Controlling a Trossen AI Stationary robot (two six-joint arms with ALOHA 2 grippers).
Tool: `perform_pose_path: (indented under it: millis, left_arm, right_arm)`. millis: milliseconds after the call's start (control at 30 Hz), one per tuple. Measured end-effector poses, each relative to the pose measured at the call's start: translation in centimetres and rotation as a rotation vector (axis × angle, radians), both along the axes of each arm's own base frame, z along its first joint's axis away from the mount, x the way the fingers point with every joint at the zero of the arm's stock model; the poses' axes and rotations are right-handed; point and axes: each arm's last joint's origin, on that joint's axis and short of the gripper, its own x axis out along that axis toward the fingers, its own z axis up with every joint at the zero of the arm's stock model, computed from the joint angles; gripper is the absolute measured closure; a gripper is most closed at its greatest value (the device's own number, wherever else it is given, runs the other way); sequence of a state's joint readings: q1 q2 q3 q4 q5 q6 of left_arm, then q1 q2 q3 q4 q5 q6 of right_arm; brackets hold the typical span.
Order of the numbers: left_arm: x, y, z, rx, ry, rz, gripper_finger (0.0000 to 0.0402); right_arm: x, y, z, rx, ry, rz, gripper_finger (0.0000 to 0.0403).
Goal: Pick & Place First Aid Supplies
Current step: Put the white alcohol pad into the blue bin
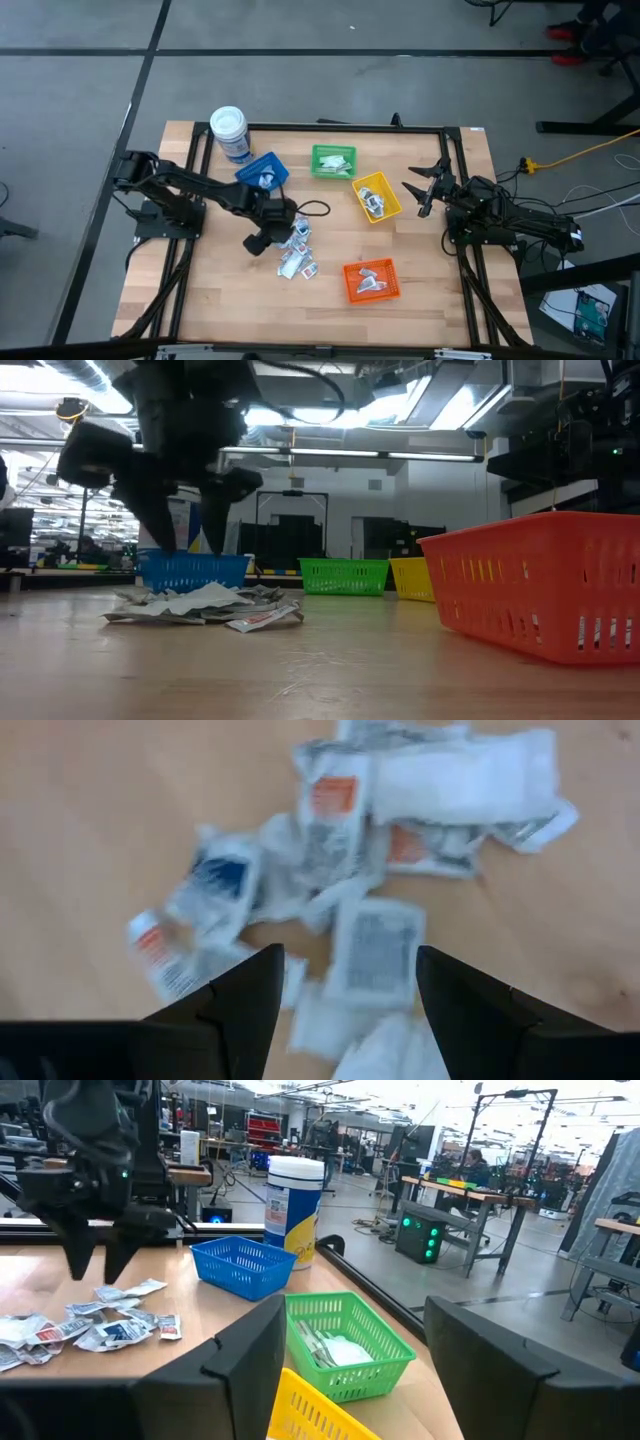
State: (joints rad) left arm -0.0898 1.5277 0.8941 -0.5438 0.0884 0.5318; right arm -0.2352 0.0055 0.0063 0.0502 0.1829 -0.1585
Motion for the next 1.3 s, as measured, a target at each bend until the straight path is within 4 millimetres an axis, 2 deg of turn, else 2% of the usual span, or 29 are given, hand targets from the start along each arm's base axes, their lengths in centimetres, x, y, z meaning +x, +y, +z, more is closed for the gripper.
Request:
perform_pose_path:
  millis: [200, 433, 700, 800, 1300]
  left_arm:
    - [0.4, 0.0, -1.2, -0.025, 0.020, -0.069, 0.0178]
    - [1.1, 0.8, -2.8, -0.018, 0.057, -0.053, 0.0178]
    - [1.2, 0.7, -3.4, -0.035, 0.076, -0.060, 0.0184]
    - [1.1, 0.7, -3.4, -0.045, 0.083, -0.063, 0.0207]
    - [1.0, 0.6, -3.4, -0.097, 0.100, -0.031, 0.0389]
  right_arm:
    - [0.0, 0.0, 0.0, 0.000, 0.000, 0.000, 0.0166]
    - [0.0, 0.0, 0.0, 0.000, 0.000, 0.000, 0.0166]
    - [0.0, 0.0, 0.0, 0.000, 0.000, 0.000, 0.0166]
    - [0.0, 0.0, 0.0, 0.000, 0.000, 0.000, 0.0166]
    - [0.0, 0.0, 0.0, 0.000, 0.000, 0.000, 0.0166]
